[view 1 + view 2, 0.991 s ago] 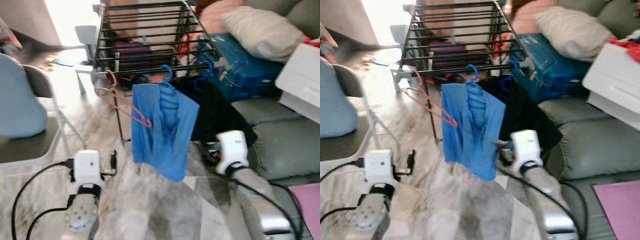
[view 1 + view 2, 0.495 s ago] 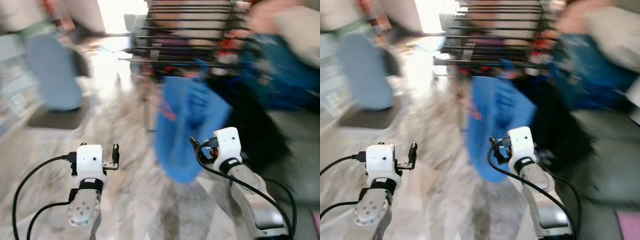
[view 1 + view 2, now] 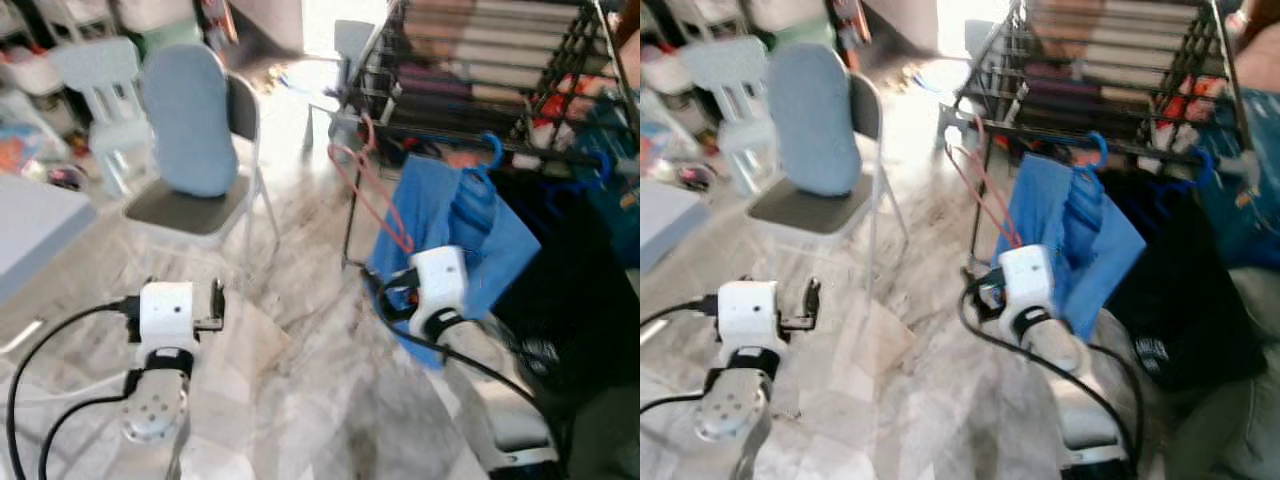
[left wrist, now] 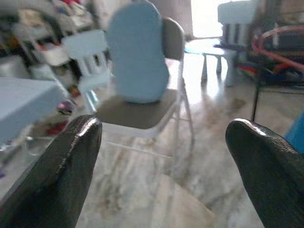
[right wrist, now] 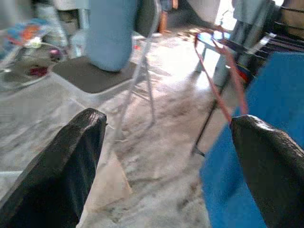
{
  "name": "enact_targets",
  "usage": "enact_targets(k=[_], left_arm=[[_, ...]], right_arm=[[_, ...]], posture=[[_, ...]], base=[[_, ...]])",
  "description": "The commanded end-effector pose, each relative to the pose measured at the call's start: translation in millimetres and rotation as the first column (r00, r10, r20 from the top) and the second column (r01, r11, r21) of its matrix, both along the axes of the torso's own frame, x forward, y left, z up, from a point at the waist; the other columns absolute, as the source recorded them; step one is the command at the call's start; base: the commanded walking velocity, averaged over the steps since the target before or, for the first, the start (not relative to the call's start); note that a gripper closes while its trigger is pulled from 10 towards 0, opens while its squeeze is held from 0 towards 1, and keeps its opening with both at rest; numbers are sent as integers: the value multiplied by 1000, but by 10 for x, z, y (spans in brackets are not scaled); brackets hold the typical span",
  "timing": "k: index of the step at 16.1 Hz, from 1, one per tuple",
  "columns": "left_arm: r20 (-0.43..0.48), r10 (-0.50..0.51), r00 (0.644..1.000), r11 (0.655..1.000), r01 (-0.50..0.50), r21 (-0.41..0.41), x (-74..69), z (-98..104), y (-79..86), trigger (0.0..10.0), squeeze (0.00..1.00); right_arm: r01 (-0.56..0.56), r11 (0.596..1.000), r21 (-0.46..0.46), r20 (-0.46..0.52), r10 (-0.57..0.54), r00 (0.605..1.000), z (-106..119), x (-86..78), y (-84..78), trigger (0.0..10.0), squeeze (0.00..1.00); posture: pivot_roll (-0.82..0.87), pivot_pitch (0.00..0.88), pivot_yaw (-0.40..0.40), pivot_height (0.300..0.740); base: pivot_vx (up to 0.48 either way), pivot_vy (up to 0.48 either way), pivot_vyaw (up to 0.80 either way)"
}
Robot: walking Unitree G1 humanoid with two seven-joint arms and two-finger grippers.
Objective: Hang hanger
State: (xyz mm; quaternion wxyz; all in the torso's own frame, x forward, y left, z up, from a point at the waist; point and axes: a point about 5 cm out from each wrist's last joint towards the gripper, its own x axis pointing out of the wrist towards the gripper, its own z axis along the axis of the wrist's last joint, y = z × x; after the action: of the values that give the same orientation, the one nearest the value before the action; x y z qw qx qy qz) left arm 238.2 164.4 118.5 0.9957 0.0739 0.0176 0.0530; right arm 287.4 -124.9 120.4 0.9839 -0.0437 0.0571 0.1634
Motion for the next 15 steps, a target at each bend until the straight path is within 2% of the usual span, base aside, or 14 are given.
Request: enact_targets(k=[1, 15], left_arm=[[2, -1, 1000, 1000, 1, 6, -8, 5, -16, 10000, 0], [4, 4, 1000, 1000, -4, -4, -18, 11, -75, 10000, 0]], right_arm=[[4, 1000, -6, 2, -4, 1000, 4, 21, -15, 10000, 0], [-8, 1000, 9, 0, 8, 1000, 7, 36, -4, 10000, 0]], posture=[[-18, 41, 29, 740], [-25, 52, 3, 740]], base=[[0, 0, 800], [0, 0, 800]])
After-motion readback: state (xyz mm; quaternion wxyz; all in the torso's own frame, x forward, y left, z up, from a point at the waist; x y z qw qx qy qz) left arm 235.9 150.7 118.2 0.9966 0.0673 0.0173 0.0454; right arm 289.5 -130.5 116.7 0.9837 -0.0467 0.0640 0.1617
